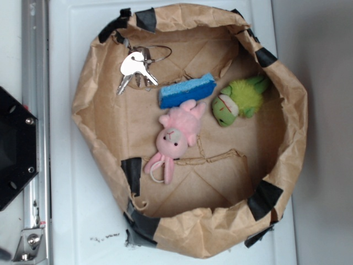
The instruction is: Grab the silver keys.
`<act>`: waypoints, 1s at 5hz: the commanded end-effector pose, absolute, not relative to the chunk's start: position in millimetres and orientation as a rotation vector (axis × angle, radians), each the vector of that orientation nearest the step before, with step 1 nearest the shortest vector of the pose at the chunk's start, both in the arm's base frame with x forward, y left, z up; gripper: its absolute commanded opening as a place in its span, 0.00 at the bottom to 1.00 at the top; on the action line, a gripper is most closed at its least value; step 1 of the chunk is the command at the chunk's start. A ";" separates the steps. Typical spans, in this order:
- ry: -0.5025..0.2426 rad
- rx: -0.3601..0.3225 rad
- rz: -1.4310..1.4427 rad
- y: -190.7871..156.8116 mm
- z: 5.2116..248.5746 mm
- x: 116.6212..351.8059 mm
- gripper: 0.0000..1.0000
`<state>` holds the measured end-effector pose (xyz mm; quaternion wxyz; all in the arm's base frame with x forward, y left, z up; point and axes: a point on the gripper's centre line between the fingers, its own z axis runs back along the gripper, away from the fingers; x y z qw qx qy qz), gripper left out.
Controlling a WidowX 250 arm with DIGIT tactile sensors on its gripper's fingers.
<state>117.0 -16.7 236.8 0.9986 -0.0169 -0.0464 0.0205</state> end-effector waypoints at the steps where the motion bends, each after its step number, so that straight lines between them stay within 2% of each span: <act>1: -0.093 -0.034 0.041 -16.7 236.8 117.0 1.00; 2: -0.155 -0.036 0.035 -13.3 220.1 167.1 1.00; 3: -0.179 -0.023 0.020 -1.9 207.0 212.1 1.00; 4: -0.180 0.000 0.036 8.0 197.2 229.7 1.00; 5: -0.144 0.075 0.054 30.0 179.3 236.4 1.00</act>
